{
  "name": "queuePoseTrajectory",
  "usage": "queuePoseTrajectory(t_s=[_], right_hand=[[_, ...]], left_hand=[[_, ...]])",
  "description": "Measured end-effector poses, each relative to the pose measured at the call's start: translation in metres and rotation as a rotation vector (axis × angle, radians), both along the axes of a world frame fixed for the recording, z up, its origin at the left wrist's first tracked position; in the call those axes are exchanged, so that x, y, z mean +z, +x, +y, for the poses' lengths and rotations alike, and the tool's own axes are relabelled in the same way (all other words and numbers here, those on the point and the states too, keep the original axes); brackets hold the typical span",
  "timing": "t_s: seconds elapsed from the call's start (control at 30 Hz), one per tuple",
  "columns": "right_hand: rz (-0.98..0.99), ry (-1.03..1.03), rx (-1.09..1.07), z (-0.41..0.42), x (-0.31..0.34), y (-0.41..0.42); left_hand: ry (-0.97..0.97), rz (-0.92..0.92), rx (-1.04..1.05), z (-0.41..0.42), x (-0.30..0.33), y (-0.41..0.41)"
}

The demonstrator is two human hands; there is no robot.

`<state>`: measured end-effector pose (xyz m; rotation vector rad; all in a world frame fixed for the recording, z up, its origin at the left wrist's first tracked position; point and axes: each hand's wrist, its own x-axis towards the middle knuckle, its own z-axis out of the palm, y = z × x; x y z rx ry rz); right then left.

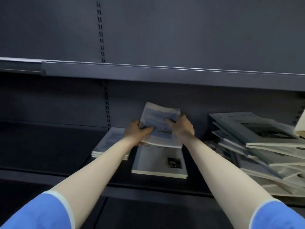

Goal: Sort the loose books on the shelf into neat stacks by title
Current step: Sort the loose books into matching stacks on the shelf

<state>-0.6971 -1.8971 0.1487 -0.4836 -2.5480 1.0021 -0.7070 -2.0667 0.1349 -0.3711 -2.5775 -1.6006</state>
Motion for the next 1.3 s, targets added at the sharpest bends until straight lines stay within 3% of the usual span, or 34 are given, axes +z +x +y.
queuePoseTrajectory(t_s=[0.43,0.8,1.1,1.3], right_hand=[[-0.181,0.049,0.009,-0.125,-0.049,-0.057],[-0.276,0.094,-0.006,-0.16,-0.09,-0.082],[-0.303,0.185,-0.034,-0.168,-0.101,-0.097],[-0.346,0.24,-0.036,-0.168,-0.103,-0.115]], left_hand=[[-0.338,-0.097,0.165,-0.124,-0.043,-0.044],[-0.486,-0.13,0.219,-0.152,-0.069,-0.053],[-0.719,-0.012,0.304,-0.154,-0.084,-0.065],[-0.667,-0.024,0.29,-0.15,-0.091,-0.082]])
